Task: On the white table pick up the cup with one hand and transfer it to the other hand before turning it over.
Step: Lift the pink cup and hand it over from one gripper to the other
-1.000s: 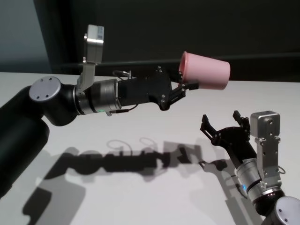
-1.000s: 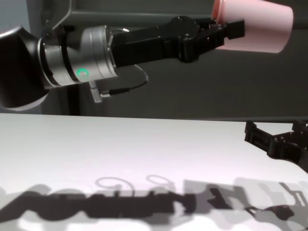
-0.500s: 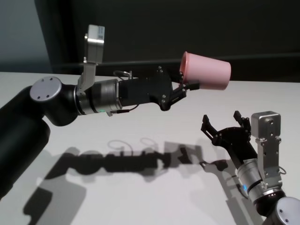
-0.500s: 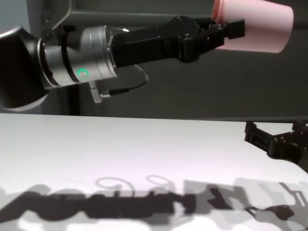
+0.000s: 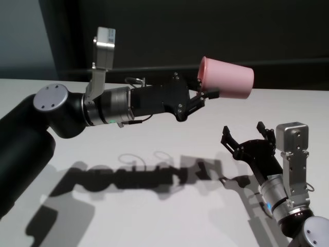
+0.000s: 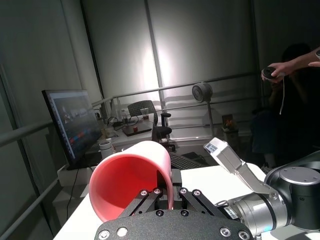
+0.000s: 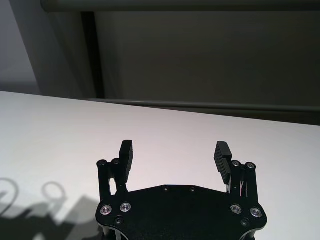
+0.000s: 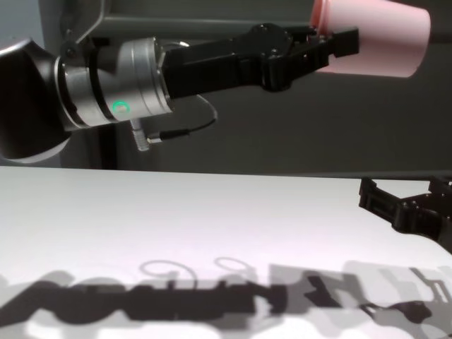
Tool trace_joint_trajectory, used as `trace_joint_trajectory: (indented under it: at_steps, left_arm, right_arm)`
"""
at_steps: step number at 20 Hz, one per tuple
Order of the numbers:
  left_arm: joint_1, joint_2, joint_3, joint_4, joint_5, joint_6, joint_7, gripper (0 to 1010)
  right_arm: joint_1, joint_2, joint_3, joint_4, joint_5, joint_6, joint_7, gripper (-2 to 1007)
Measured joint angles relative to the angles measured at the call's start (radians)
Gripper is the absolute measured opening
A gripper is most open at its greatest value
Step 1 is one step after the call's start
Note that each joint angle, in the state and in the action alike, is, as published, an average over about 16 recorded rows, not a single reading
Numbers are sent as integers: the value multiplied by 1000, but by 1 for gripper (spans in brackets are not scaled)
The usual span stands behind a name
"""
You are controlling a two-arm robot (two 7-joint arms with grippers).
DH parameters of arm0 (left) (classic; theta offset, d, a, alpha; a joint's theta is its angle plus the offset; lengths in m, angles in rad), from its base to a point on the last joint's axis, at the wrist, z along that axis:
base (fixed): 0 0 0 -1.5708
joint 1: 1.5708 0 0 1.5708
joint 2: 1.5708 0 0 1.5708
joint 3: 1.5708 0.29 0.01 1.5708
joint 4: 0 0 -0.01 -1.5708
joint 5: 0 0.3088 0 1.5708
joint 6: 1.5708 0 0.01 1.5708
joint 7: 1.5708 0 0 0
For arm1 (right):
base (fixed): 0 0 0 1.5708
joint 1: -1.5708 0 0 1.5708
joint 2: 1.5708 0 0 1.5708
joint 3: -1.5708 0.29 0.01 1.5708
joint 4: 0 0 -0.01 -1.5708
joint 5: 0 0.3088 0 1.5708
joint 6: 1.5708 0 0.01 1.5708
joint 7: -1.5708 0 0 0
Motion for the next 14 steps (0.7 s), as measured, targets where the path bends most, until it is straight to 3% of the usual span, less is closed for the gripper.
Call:
trace_joint_trajectory:
  at_steps: [8, 14]
  left_arm:
    - [1, 0, 0, -1, -1, 0, 0, 54]
    - [1, 1, -1, -1, -1, 1, -1, 54]
  right_arm:
    - [-2, -9, 19, 3, 9, -1, 7, 1002]
    - [-8, -22, 58, 0, 28, -2, 17, 1002]
